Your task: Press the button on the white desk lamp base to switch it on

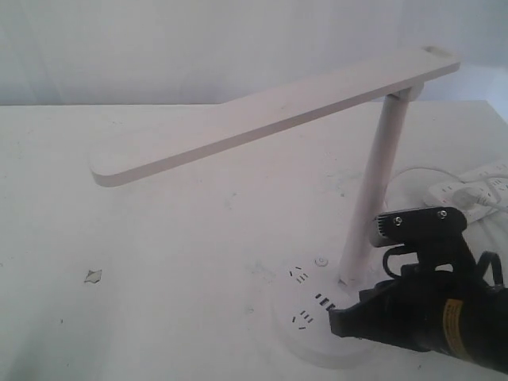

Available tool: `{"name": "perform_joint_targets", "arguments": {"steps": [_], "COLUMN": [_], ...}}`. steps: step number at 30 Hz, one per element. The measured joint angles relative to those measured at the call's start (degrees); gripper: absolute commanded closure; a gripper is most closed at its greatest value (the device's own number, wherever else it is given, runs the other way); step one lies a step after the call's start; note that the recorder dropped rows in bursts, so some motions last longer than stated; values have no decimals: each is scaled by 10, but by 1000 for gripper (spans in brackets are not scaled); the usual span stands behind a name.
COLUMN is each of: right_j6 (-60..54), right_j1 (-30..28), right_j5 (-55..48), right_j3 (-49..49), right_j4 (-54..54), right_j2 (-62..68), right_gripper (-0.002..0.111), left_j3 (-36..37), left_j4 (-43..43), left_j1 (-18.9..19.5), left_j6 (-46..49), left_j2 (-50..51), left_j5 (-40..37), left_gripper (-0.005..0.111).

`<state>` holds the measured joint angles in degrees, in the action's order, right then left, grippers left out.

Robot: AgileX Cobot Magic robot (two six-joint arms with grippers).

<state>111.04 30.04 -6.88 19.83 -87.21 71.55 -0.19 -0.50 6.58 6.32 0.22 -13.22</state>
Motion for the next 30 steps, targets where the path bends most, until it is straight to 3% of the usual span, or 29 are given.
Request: {"name": "perform_joint_targets", "arguments": {"steps": [30], "right_j6": [23], "right_j1": [0], "right_j5": [-45], "right_j3": [-12], "right_j4": [-5], "right_j2": [0], "right_gripper": [108], "left_j3": [0], "left_j4": [0], "left_j1": [0], "left_j6": [0], "left_j2": [0], "left_j5": [0], "left_gripper": [107]}}
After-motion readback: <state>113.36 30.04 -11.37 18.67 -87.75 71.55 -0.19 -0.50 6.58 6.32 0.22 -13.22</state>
